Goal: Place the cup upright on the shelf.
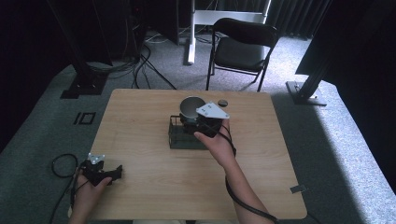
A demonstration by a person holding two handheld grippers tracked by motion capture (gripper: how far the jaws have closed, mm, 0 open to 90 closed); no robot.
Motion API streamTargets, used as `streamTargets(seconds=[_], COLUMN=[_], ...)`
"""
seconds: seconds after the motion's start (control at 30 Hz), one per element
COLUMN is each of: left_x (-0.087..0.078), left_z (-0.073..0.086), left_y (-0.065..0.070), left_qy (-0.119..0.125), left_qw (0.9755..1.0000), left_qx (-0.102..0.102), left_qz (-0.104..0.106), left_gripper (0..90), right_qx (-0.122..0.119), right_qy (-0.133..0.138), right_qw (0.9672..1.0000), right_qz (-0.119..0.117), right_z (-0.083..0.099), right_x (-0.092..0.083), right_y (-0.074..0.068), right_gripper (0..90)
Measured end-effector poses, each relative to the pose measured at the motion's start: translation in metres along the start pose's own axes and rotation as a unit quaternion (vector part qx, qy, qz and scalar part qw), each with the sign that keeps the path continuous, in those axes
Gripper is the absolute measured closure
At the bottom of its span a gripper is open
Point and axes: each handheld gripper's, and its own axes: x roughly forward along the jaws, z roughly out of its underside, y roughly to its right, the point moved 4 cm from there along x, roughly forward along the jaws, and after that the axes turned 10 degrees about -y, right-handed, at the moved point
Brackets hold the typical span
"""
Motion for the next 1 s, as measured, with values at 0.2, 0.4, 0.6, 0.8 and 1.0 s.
streamTargets(seconds=[0.2,0.4,0.6,0.8,1.0], left_x=[0.000,0.000,0.000,0.000,0.000], left_z=[0.000,0.000,0.000,0.000,0.000], left_y=[0.000,0.000,0.000,0.000,0.000], left_qy=[0.000,0.001,0.000,0.000,0.000], left_qw=[1.0000,1.0000,1.0000,1.0000,1.0000], left_qx=[0.000,-0.001,0.000,0.000,0.000], left_qz=[0.000,0.000,0.000,0.000,0.000], left_gripper=[0.2,0.2,0.2,0.2,0.2], right_qx=[0.031,0.055,0.064,0.086,0.091], right_qy=[-0.005,-0.012,-0.026,-0.032,-0.042], right_qw=[0.9985,0.9937,0.9904,0.9885,0.9868], right_qz=[0.044,0.097,0.120,0.120,0.127], right_z=[0.007,0.021,0.037,0.053,0.064], right_x=[0.002,0.009,0.019,0.030,0.038], right_y=[0.021,0.040,0.049,0.053,0.051], right_gripper=[14.1,14.0,14.1,14.0,14.0])
